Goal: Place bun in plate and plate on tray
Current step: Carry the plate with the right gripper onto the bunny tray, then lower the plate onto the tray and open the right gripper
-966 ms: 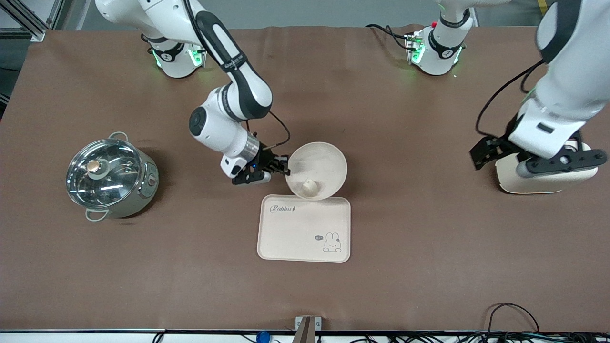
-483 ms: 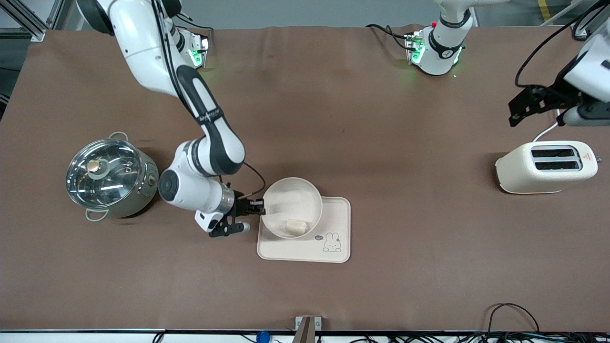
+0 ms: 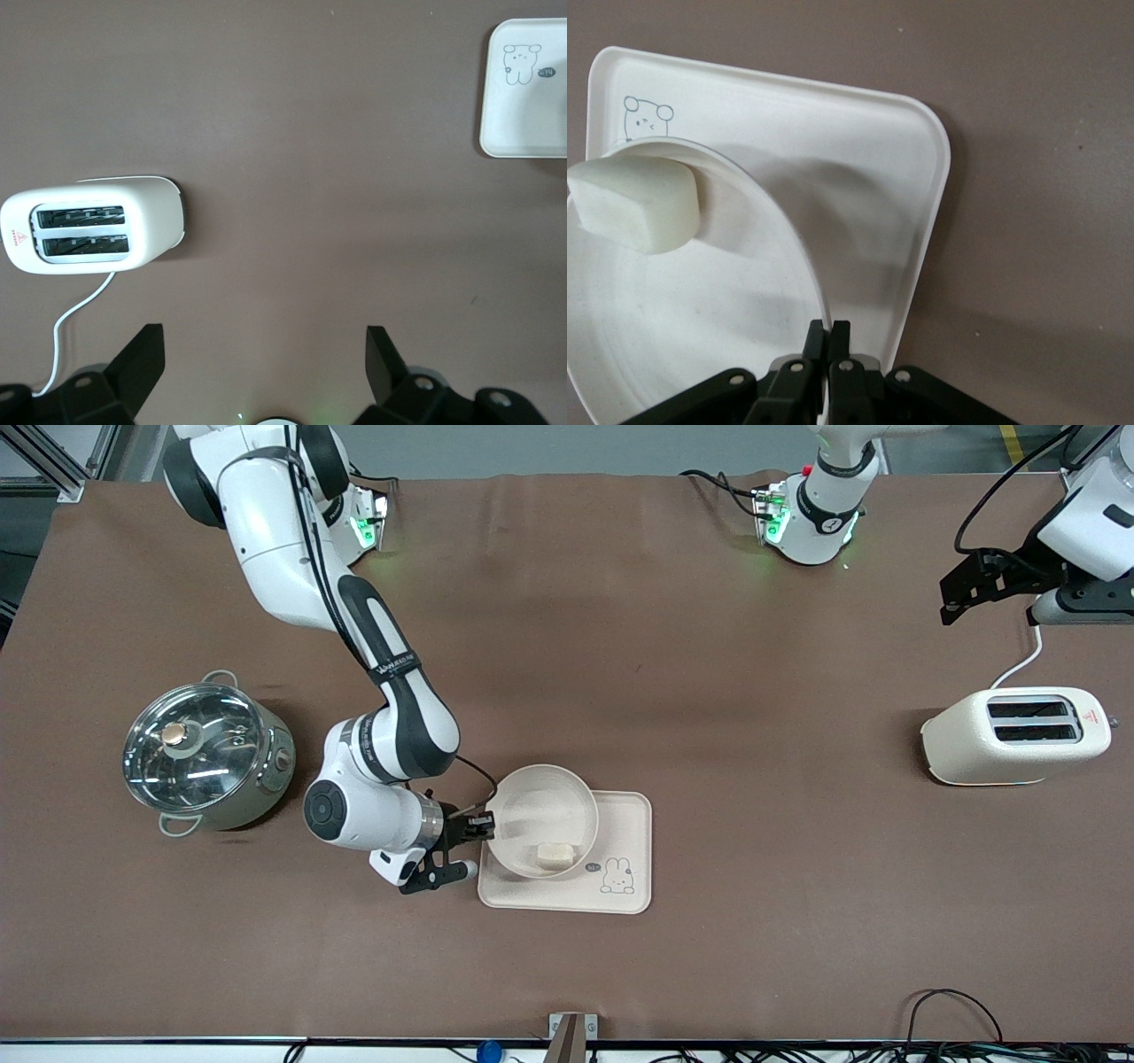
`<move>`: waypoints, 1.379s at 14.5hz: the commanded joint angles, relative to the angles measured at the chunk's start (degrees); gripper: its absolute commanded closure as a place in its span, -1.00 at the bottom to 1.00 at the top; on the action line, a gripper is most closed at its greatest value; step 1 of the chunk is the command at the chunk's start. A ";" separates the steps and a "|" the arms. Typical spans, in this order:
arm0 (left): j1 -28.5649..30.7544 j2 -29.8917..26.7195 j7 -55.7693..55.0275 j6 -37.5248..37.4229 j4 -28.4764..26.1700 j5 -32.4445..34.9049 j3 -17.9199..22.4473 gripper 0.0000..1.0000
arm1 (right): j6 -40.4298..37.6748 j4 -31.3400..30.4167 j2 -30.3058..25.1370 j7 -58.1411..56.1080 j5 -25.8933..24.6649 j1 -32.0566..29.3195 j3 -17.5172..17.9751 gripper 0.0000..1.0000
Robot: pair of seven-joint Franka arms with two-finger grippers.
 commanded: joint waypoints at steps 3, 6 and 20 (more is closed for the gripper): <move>-0.14 -0.73 1.25 -0.61 -0.46 -0.97 -0.29 -1.00 | -0.63 11.22 8.05 1.45 -1.19 -1.14 0.64 1.00; -0.23 -0.64 1.08 -0.61 -0.46 -0.97 -0.47 -1.00 | -0.46 12.01 8.57 1.36 -1.10 -2.02 1.00 1.00; 0.12 0.33 0.99 -0.08 0.06 -0.88 -0.73 -1.00 | 2.09 14.30 11.92 1.97 -1.01 -0.97 1.79 0.64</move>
